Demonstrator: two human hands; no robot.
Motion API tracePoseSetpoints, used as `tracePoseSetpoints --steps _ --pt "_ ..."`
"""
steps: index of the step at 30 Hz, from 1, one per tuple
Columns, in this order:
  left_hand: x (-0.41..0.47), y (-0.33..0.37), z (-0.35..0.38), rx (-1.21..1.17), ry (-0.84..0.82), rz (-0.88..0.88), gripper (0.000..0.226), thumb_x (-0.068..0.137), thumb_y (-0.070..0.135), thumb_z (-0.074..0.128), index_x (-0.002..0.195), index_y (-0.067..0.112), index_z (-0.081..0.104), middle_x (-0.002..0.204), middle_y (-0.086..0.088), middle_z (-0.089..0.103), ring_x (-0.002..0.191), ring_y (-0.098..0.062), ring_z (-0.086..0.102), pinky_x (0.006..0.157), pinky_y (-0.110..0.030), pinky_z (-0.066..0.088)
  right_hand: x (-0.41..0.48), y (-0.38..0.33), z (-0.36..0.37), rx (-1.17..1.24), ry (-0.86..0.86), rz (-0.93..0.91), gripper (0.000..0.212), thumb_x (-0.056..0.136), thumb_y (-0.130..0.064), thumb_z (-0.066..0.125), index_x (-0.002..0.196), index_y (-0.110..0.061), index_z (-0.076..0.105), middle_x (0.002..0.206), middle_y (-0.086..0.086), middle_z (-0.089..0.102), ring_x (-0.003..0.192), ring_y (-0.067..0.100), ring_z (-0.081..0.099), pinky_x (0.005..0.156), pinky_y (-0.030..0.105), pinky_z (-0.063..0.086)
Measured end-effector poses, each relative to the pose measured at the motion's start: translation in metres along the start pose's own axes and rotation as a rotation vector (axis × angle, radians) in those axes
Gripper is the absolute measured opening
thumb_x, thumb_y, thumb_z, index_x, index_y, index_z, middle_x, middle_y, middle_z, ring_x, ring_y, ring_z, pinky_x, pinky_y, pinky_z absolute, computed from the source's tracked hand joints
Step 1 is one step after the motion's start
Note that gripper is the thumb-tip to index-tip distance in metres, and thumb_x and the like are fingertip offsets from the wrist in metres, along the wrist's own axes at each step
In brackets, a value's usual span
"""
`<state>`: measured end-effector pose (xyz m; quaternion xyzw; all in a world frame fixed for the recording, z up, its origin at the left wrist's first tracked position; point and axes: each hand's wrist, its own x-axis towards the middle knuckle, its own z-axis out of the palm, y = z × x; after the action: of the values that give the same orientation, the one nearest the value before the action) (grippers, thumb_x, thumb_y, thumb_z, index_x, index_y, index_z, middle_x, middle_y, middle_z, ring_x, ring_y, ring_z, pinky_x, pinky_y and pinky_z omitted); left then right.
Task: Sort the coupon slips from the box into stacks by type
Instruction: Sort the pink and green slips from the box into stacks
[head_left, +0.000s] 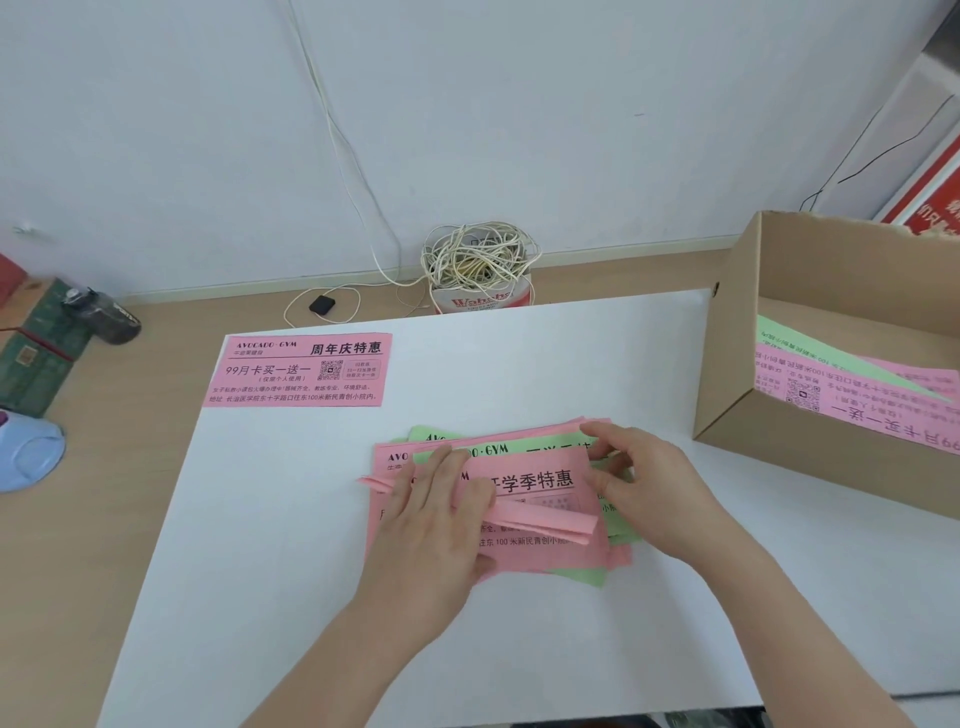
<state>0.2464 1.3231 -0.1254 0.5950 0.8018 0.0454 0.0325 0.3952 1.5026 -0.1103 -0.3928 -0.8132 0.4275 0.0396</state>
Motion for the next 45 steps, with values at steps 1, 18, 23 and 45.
tracePoseSetpoints --steps 1,18,23,45 --pt "0.003 0.001 -0.003 0.013 -0.048 -0.016 0.074 0.050 0.042 0.088 0.102 0.021 0.040 0.131 -0.014 0.054 0.127 -0.032 0.048 0.107 -0.050 0.033 0.001 -0.002 0.001 0.032 -0.004 0.008 0.045 0.090 -0.008 0.059 0.131 -0.026 0.056 0.092 -0.013 0.060 0.078 0.002 0.055 0.068 0.008 0.040" --pt "0.021 -0.007 -0.013 -0.052 -0.292 -0.221 0.092 0.061 0.062 0.071 0.129 0.028 0.021 0.149 0.003 0.009 0.142 -0.023 0.006 0.107 -0.057 0.024 -0.023 -0.017 -0.005 0.224 -0.364 -0.161 0.060 0.063 -0.045 0.086 0.116 -0.044 0.058 0.110 -0.024 0.061 0.102 -0.002 0.060 0.084 0.023 0.052" --pt "0.027 -0.013 -0.016 -0.171 -0.369 -0.281 0.099 0.053 0.064 0.076 0.129 0.034 0.021 0.146 0.009 0.008 0.139 -0.022 0.006 0.096 -0.057 0.038 -0.022 -0.010 0.006 -0.142 -0.161 -0.228 0.012 0.087 -0.024 0.062 0.086 -0.036 0.060 0.085 -0.015 0.058 0.085 0.010 0.054 0.072 0.023 0.046" --pt "-0.049 -0.068 -0.086 -1.322 0.382 -0.642 0.020 0.079 -0.002 0.069 0.097 0.008 0.071 0.095 -0.006 0.074 0.093 -0.021 0.069 0.085 -0.034 0.054 -0.024 -0.072 0.026 0.447 0.073 -0.219 0.023 0.090 -0.011 0.064 0.085 -0.031 0.074 0.076 -0.015 0.070 0.065 0.000 0.057 0.064 0.013 0.045"
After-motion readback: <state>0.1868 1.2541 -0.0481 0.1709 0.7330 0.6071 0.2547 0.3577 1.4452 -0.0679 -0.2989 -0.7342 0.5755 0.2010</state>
